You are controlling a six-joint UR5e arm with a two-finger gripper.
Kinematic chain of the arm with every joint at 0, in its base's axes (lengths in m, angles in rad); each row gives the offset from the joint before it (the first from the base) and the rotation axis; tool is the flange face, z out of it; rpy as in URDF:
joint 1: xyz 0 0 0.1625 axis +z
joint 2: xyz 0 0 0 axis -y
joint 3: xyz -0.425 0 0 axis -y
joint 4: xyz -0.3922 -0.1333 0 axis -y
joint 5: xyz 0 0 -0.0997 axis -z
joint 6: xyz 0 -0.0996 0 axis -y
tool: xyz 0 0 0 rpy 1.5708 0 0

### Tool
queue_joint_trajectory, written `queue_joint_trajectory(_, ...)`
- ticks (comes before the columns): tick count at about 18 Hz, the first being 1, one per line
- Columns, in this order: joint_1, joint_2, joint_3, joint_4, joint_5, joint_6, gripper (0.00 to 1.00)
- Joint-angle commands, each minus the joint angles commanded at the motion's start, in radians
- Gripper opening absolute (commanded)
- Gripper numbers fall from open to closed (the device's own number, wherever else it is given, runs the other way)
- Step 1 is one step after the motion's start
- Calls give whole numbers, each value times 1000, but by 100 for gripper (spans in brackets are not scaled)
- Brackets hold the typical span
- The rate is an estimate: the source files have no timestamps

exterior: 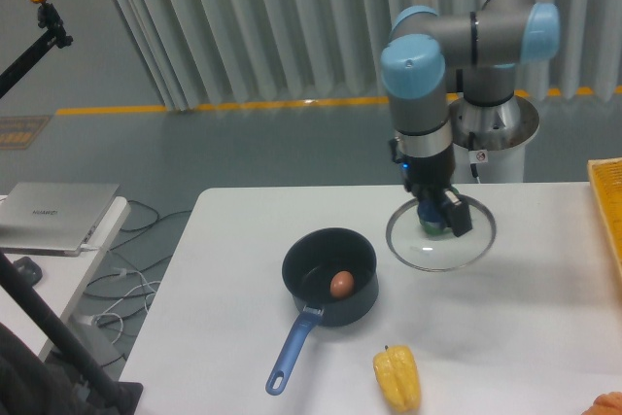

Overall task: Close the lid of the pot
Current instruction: 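Carry the glass lid over to the dark blue saucepan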

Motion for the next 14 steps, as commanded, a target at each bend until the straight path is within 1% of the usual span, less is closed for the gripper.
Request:
queue_joint_trajectory(2,-29,-18,11,21,0,-44,37)
queue_joint_trajectory(4,-57,-41,26,31,2,-89,37)
queue_joint_trajectory(7,-87,-64,49,32,3,-121,37)
queue_joint_trajectory(14,-143,-83,63,32,15,-155,37)
